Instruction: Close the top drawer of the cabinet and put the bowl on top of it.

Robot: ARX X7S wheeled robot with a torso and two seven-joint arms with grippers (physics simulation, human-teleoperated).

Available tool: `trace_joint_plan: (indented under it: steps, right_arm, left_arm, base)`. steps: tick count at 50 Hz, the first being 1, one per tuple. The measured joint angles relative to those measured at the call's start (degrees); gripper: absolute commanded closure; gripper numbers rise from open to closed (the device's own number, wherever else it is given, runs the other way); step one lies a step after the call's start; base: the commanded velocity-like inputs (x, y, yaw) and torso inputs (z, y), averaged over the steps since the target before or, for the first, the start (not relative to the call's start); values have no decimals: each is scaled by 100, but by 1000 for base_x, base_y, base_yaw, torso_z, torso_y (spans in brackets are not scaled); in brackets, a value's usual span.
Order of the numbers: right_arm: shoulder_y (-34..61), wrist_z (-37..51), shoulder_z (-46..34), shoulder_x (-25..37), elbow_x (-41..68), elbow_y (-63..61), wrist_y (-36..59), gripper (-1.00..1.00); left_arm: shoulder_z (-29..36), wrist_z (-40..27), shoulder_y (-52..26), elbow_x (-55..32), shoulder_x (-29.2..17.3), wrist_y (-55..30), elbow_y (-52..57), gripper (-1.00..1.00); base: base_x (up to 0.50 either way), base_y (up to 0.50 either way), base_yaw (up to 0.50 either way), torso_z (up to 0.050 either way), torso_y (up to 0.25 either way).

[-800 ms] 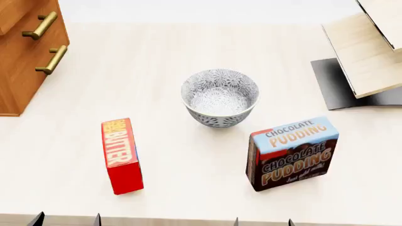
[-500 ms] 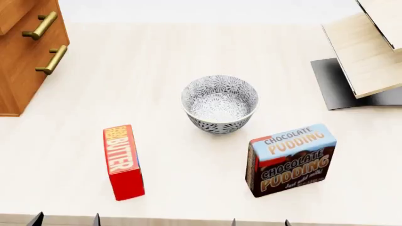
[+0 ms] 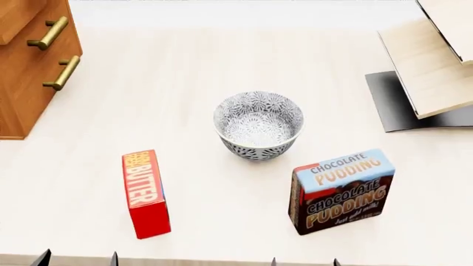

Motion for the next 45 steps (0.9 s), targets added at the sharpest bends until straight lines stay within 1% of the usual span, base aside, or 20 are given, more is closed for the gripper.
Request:
trace_joint_plan:
  steps: [38,42,45]
  right_arm:
    - [25,278,-291,232,212,26,-106,-100]
    - [23,311,-320,252,216,14,-106,-100]
    - [-10,383,-373,271,145,-93,-1,-100]
  left_arm:
    - [358,-327,-53,-3,-256,-55,-27,-100]
    - [399,-296,-65,-39,-288,-31,-43,-100]
    - [420,-248,-38,-140,-325,-188,109,-100]
  base:
    - [0,0,0,50,31]
    - [0,0,0,10,8]
    - [0,0,0,0,0]
